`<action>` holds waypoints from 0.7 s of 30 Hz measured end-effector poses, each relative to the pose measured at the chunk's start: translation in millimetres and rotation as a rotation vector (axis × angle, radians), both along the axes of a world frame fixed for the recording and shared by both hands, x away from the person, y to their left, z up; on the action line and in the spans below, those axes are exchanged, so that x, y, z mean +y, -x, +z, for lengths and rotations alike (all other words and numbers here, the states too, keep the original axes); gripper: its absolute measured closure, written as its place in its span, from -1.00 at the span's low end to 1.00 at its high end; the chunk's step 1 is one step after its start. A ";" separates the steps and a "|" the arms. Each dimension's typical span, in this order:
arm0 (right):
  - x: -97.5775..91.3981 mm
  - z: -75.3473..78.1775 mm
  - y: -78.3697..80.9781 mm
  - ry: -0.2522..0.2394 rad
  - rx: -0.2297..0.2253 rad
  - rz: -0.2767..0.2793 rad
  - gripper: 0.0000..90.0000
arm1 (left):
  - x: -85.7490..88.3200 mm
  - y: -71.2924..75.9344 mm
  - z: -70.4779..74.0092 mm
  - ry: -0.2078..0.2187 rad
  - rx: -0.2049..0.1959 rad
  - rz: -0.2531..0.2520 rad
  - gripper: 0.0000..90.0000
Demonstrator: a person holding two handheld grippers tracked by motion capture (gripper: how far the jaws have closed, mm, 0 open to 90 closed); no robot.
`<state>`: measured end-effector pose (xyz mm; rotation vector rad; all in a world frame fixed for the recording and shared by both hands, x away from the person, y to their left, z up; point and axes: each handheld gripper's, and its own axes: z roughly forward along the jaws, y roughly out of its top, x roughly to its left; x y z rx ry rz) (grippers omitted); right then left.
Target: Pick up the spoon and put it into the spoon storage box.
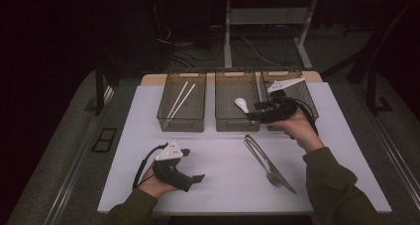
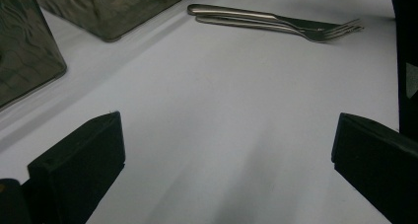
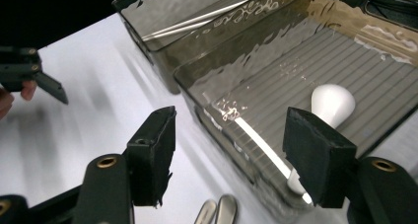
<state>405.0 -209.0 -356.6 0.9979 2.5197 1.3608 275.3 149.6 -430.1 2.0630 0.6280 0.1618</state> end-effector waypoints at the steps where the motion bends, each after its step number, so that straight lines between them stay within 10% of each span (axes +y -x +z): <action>1: -2.7 -0.5 3.1 -0.001 -0.003 -0.004 -0.19 | 0.0 -0.2 0.0 -0.001 -0.001 0.000 -1.00; 12: -23.1 -9.3 33.8 0.003 0.005 -0.015 0.02 | 0.2 -0.2 0.1 -0.001 0.000 0.005 -1.00; 21: -35.8 -21.5 61.7 0.039 0.014 0.003 0.60 | 0.1 0.3 0.4 0.002 -0.004 0.004 -1.00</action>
